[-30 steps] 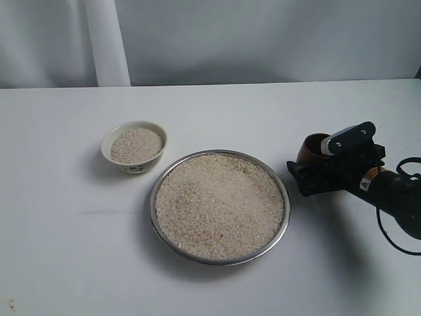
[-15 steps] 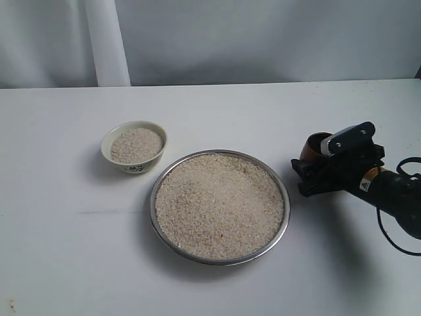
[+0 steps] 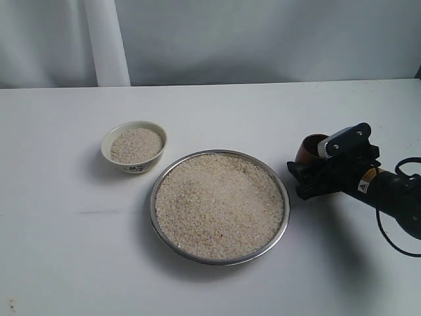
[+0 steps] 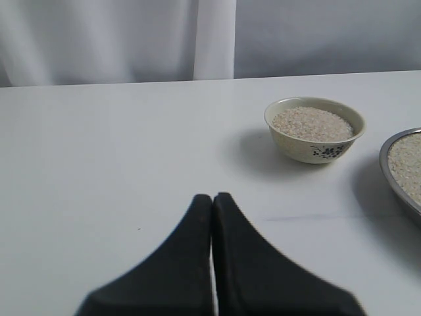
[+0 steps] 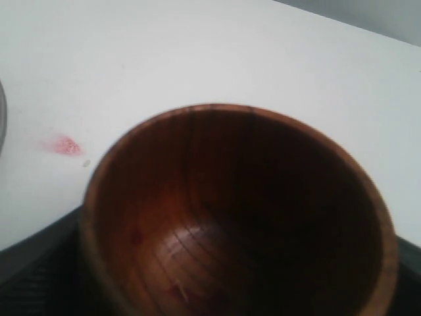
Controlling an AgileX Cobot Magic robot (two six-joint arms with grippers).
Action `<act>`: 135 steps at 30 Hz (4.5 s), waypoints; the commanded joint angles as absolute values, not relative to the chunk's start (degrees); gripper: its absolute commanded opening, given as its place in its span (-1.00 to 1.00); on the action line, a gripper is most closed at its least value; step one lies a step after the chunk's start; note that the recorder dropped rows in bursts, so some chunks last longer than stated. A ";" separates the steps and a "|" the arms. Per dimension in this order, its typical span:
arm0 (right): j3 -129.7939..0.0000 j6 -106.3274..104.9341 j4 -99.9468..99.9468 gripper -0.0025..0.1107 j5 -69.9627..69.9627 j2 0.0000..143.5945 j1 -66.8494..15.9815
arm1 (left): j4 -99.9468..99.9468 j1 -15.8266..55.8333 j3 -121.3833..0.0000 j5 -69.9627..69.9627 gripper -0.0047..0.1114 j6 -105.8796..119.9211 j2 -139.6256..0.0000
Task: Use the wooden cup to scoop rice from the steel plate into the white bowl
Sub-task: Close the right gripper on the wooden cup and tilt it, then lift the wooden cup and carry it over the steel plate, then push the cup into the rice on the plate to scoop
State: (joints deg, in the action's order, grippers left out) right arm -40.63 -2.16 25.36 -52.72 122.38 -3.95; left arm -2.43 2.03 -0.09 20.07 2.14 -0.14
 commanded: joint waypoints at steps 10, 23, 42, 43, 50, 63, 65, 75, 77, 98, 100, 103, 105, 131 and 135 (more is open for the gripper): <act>-40.76 -0.83 26.87 -0.96 -30.17 106.01 -5.66 | -2.40 2.38 0.00 19.86 -0.92 2.12 0.00; -67.08 -6.23 30.52 -0.96 23.30 98.93 -30.08 | -2.40 2.38 0.00 19.86 -0.92 2.13 0.00; -77.46 -10.36 54.79 -0.96 60.59 105.57 -48.07 | -2.40 2.38 0.00 19.86 -0.92 1.98 0.00; -77.46 -10.36 55.77 -0.96 61.70 106.71 -48.66 | -2.40 2.38 0.00 19.86 -0.92 1.98 0.00; -77.46 -11.78 60.70 -0.96 66.17 114.36 -51.56 | -2.40 2.38 0.00 19.86 -0.92 2.13 0.00; -77.46 -13.08 63.89 -0.96 67.70 124.48 -53.41 | -2.40 2.38 0.00 19.86 -0.92 1.99 0.00; -77.46 -13.08 63.72 -0.96 66.48 125.37 -53.41 | -2.40 2.38 0.00 19.86 -0.92 1.99 0.00; -77.46 -11.51 57.85 -0.96 58.38 127.08 -53.41 | -2.40 2.38 0.00 19.86 -0.92 2.12 0.00; -77.46 -11.51 56.85 -0.96 57.21 127.08 -53.41 | -2.40 2.38 0.00 19.86 -0.92 2.12 0.00; -77.46 -6.47 51.85 -0.96 47.07 127.08 -53.17 | -2.40 2.38 0.00 19.86 -0.92 2.17 0.00; -77.46 -5.67 51.85 -0.96 46.50 127.08 -53.17 | -2.40 2.38 0.00 19.86 -0.92 2.17 0.00; -77.46 -5.52 51.41 -0.96 46.30 127.08 -53.17 | -2.40 2.38 0.00 19.86 -0.92 2.17 0.00; -77.46 -5.52 51.24 -0.96 46.51 127.08 -53.17 | -2.40 2.38 0.00 19.86 -0.92 2.17 0.00; -77.46 -2.24 42.64 -0.96 38.38 125.09 -50.04 | -2.40 2.38 0.00 19.86 -0.92 1.99 0.00; -77.36 -2.12 40.65 -0.96 35.14 124.75 -49.16 | -2.40 2.38 0.00 19.86 -0.92 1.99 0.00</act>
State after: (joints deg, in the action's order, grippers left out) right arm -77.81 -2.99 44.36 40.54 123.19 -49.40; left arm -2.43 2.03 -0.09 20.07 2.14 -0.14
